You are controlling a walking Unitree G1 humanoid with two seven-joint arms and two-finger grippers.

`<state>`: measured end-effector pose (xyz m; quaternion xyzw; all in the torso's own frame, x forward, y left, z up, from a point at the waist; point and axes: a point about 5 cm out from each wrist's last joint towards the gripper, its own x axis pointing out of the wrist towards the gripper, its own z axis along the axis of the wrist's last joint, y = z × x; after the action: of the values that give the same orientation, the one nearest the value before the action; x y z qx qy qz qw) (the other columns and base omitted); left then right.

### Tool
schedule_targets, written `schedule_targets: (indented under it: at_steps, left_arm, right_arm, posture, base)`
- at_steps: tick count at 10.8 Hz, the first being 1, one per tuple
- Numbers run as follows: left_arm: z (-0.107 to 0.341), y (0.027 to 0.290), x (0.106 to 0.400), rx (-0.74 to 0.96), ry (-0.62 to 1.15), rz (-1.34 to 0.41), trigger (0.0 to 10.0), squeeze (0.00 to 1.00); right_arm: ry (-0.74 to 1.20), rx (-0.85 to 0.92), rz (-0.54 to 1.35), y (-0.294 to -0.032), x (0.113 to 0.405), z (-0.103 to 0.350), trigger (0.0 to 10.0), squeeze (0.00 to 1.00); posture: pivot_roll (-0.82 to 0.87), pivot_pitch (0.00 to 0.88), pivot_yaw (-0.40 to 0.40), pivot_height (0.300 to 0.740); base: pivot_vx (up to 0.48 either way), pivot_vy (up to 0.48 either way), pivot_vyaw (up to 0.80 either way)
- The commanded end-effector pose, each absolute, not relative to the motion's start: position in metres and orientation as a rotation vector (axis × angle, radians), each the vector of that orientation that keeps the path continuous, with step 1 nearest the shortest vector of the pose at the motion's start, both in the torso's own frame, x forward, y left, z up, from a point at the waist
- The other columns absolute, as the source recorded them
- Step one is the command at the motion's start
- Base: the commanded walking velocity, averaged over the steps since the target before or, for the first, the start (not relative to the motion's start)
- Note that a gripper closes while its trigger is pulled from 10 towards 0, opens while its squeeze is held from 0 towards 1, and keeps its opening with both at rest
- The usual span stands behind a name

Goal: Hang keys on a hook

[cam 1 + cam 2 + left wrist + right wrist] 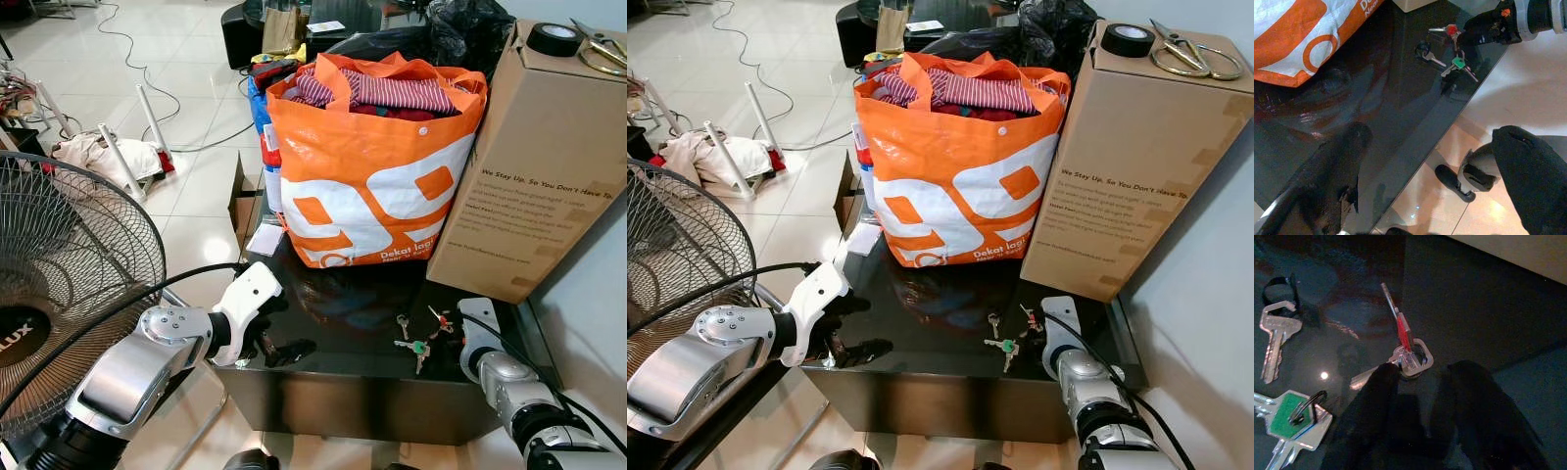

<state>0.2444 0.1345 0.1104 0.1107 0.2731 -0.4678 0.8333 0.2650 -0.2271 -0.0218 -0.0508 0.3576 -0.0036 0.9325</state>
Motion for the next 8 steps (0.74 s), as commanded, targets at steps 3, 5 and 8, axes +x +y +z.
schedule_targets:
  at_steps: [3,5,8]
  left_arm:
    - [0.1149,0.1350,0.2441,0.258,0.570,-0.998,10.0,0.00]
    - [0.1152,0.1356,0.2442,0.259,0.570,-0.996,10.0,0.00]
    - [0.1148,0.1367,0.2441,0.254,0.572,-0.990,10.0,0.00]
  right_arm:
    - [0.714,-0.089,-0.027,-0.2209,0.2691,-0.0208,0.0,0.00]
    - [0.709,-0.087,-0.017,-0.2179,0.2702,-0.0205,0.0,0.00]
    - [0.701,-0.095,-0.017,-0.2205,0.2714,-0.0188,0.0,0.00]
  posture:
    - [0.00,0.000,0.041,0.740]
    - [0.01,0.000,0.037,0.740]
    - [0.01,0.000,0.032,0.740]
  base:
    - [0.000,0.000,0.00]
    - [0.000,0.000,0.00]
    - [0.000,0.000,0.00]
